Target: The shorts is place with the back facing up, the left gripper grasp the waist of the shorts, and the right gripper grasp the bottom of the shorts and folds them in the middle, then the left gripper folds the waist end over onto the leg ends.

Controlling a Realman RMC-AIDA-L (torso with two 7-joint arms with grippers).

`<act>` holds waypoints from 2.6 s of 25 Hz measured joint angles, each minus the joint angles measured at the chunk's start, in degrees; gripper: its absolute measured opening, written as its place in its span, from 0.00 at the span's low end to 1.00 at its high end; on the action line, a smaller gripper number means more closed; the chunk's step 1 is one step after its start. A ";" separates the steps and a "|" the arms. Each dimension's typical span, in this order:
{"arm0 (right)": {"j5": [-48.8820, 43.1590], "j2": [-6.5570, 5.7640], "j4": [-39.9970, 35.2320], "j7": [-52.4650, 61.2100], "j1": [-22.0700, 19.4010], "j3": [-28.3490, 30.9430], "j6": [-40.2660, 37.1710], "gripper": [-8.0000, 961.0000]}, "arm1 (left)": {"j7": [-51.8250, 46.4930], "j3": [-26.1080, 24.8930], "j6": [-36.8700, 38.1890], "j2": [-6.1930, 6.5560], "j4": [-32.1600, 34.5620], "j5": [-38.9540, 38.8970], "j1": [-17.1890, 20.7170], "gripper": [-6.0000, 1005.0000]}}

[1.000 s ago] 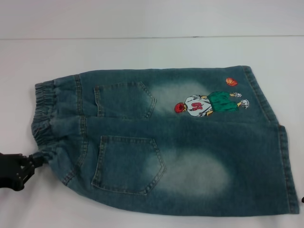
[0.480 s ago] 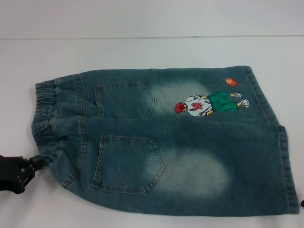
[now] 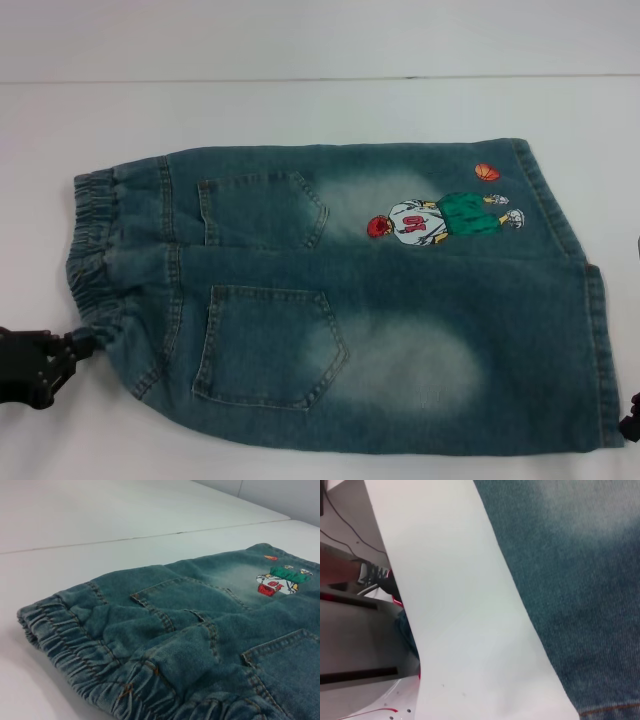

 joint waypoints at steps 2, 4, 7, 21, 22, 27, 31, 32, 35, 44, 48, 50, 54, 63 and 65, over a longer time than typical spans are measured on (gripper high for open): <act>0.12 -0.04 -0.15 -0.22 0.01 0.13 0.03 0.88 | 0.00 0.00 0.01 0.00 -0.01 0.02 0.02 0.06; 0.27 -0.15 -0.41 -0.31 0.03 0.39 0.04 0.88 | 0.01 0.00 0.01 0.00 -0.08 0.04 0.04 0.06; 0.55 -0.30 -0.87 -0.70 0.09 1.04 0.06 0.87 | 0.06 0.05 -0.21 0.00 -0.28 0.20 0.01 0.06; 2.30 -0.33 -0.94 -3.12 0.39 1.58 -0.11 0.85 | 0.10 0.18 -0.09 -0.09 -0.45 0.25 -0.28 0.06; 2.66 -0.29 -0.82 -3.29 0.36 1.41 -0.27 0.85 | 0.10 0.18 -0.08 -0.09 -0.45 0.25 -0.30 0.06; 3.48 -0.23 -0.06 -3.58 0.19 0.91 0.06 0.84 | 0.10 0.18 0.00 -0.09 -0.45 0.25 -0.32 0.06; 3.65 -0.20 0.21 -3.16 0.16 0.95 0.99 0.83 | 0.09 0.17 0.00 -0.09 -0.48 0.25 -0.32 0.06; 3.74 -0.18 0.23 -3.00 0.13 1.08 1.28 0.83 | 0.10 0.18 0.00 -0.09 -0.50 0.25 -0.32 0.06; 4.80 -0.14 0.23 -2.86 -0.15 1.50 1.63 0.82 | 0.32 0.17 -0.02 -0.09 -0.54 0.21 -0.32 0.06; 5.55 -0.24 0.42 -1.36 -0.39 1.63 2.57 0.57 | 0.90 0.17 -0.12 -0.09 -1.01 0.16 -0.42 0.06; 5.50 -0.20 1.26 -0.37 -0.36 1.21 3.98 0.35 | 1.40 0.17 -0.17 -0.09 -1.50 0.16 -0.41 0.06; 5.63 -0.15 1.43 -0.36 -0.39 1.13 4.16 0.34 | 1.58 0.17 -0.22 -0.09 -1.74 0.16 -0.41 0.06; 6.70 -0.11 1.45 -1.29 -0.88 0.89 4.84 0.31 | 1.97 0.17 -0.20 -0.09 -1.80 0.10 -0.41 0.06; 7.59 -0.15 1.48 -3.00 -2.05 -0.03 5.08 0.18 | 2.03 0.17 0.00 -0.09 -1.85 -0.14 -0.41 0.06; 7.78 -0.15 1.37 -3.71 -2.32 0.03 5.07 0.14 | 2.03 0.17 0.01 -0.09 -1.86 -0.15 -0.41 0.06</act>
